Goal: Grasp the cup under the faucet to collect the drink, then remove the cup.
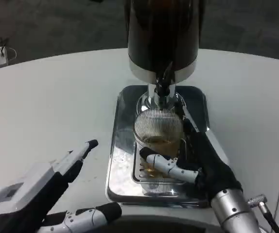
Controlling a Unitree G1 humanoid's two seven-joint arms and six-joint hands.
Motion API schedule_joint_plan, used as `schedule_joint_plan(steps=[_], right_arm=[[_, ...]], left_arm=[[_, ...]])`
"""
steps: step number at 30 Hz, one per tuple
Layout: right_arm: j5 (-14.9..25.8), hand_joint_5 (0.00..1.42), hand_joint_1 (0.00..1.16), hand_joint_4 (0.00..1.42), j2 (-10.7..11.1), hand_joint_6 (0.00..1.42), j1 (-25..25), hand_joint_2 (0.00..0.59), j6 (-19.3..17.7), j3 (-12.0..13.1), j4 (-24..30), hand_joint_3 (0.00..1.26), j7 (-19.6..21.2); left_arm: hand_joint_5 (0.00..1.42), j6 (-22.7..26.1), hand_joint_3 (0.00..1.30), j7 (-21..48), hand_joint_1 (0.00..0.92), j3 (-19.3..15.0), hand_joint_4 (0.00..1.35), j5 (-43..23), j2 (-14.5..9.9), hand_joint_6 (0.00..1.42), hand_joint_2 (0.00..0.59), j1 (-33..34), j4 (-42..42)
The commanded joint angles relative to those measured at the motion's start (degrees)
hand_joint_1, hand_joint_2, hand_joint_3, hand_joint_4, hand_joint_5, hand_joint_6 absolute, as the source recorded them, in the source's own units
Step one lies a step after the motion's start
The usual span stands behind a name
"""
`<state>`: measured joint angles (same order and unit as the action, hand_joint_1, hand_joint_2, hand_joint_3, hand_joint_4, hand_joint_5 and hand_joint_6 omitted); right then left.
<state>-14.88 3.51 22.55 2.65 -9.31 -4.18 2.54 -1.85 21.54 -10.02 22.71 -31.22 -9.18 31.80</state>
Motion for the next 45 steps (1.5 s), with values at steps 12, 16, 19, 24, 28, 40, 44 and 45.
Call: schedule_joint_plan(steps=[12, 16, 19, 24, 28, 40, 44, 45], right_arm=[[-2.9, 0.0, 0.79, 0.0, -4.0, 0.0, 1.8, 0.215, 0.3, -1.0, -3.2, 0.0, 4.9], [-3.9, 0.0, 0.79, 0.0, -4.8, 0.0, 2.2, 0.215, 0.9, -1.3, -3.8, 0.0, 6.0], [-4.7, 0.02, 0.79, 0.0, -5.8, 0.01, 2.6, 0.214, 1.2, -1.6, -4.4, 0.0, 7.1], [-5.5, 0.1, 0.8, 0.01, -7.0, 0.06, 2.8, 0.216, 1.1, -2.0, -5.3, 0.0, 8.7], [-6.1, 0.18, 0.81, 0.09, -8.8, 0.17, 2.9, 0.221, 0.2, -2.2, -6.5, 0.0, 11.6], [-5.6, 0.37, 0.9, 0.28, -12.3, 0.42, 2.6, 0.235, -4.4, -3.2, -10.9, 0.17, 18.4], [-5.4, 0.41, 0.92, 0.31, -12.8, 0.48, 2.3, 0.239, -6.2, -3.6, -11.8, 0.22, 19.8], [-5.3, 0.42, 0.93, 0.32, -13.1, 0.49, 2.2, 0.235, -6.7, -3.7, -12.2, 0.23, 20.3]], left_arm=[[0.0, 2.1, 0.0, 2.3, 0.0, 0.1, 0.0, -0.4, -1.8, 0.04, 0.068, 0.0, -0.9], [0.0, 2.4, 0.0, 2.5, 0.0, 0.1, 0.0, -0.5, -2.1, 0.05, 0.066, 0.1, -1.1], [0.0, 2.9, 0.0, 2.8, 0.0, 0.1, 0.0, -0.6, -2.3, 0.05, 0.065, 0.0, -1.1], [0.0, 3.3, 0.0, 3.2, 0.0, -0.2, 0.0, -0.8, -2.6, 0.05, 0.065, -0.2, -1.2], [0.0, 3.6, 0.0, 3.5, 0.0, -0.5, 0.0, -0.9, -2.9, 0.05, 0.065, -0.5, -1.2], [0.0, 5.0, 0.0, 5.0, 0.0, -0.6, 0.0, -1.7, -3.5, 0.06, 0.065, -1.2, -0.5], [0.0, 5.6, 0.0, 5.5, 0.0, -0.7, 0.0, -2.2, -3.8, 0.06, 0.065, -1.4, -0.4], [0.0, 5.8, 0.0, 5.7, 0.0, -0.7, 0.0, -2.3, -3.9, 0.06, 0.065, -1.4, -0.4]])
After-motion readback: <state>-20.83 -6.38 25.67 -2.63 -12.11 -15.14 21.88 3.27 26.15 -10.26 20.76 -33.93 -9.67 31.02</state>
